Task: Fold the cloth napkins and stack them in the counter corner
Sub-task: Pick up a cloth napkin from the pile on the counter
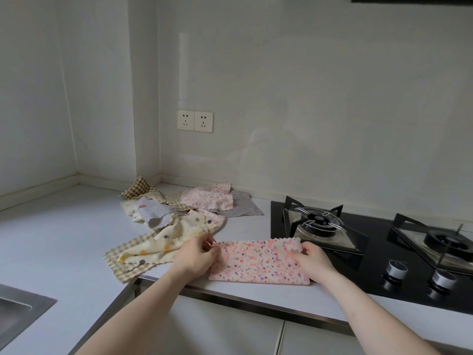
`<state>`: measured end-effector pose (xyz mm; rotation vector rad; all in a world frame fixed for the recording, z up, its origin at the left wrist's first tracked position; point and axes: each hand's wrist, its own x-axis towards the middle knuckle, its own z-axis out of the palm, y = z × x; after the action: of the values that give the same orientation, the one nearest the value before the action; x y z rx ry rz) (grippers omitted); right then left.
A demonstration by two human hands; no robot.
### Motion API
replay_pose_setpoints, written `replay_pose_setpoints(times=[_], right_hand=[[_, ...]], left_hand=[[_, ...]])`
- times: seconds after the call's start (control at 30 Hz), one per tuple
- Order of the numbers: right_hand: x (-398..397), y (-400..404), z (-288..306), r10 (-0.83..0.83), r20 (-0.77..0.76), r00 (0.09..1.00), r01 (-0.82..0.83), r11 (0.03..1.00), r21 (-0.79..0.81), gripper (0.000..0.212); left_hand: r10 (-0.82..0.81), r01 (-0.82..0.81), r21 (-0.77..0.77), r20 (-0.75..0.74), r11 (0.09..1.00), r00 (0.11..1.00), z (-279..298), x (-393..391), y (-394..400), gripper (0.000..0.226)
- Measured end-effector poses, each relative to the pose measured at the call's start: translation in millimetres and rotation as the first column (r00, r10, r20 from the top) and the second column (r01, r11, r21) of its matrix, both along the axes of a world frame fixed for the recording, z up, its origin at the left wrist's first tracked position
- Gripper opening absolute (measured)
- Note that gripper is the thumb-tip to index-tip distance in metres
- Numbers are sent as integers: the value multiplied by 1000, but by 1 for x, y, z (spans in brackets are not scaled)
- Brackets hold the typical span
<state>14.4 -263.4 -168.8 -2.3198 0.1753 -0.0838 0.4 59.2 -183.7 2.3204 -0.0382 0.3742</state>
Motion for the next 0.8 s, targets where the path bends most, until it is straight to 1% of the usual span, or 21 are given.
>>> replay_pose_setpoints(times=[0.1,0.17,0.3,0.43,0.5,0.6,0.67,0.73,0.8], right_hand=[[-3,-3,4,-3,10,1000,2,991,132,20],[-7,-3,6,-18,12,1000,16,985,174,30],[-11,2,7,-61,34,998,55,987,148,40],[-12,4,12,-108,52,993,100,985,138,42],[-11,4,17,-123,64,990,111,979,169,42],[-9,9,30,-140,90,986,112,959,262,44],[-6,18,41,-130,114,985,95,958,272,44],[-3,30,51,-106,101,989,75,959,272,45],[-2,46,60,-74,59,995,53,950,307,49]], left_hand=[[-7,7,18,1,1000,1000,2,-1,0,15],[-11,11,35,9,999,1000,3,-3,-1,17],[-17,17,45,10,999,1000,5,-5,-2,18],[-24,23,30,5,999,1000,6,-7,-2,18],[-26,26,21,1,999,1000,6,-7,-2,16],[-27,27,14,-18,1000,999,6,-6,-1,15],[-24,24,-3,-25,1000,999,5,-4,0,16],[-23,22,-21,-28,1000,999,4,-3,0,16],[-24,23,-44,-27,999,999,4,-3,0,15]])
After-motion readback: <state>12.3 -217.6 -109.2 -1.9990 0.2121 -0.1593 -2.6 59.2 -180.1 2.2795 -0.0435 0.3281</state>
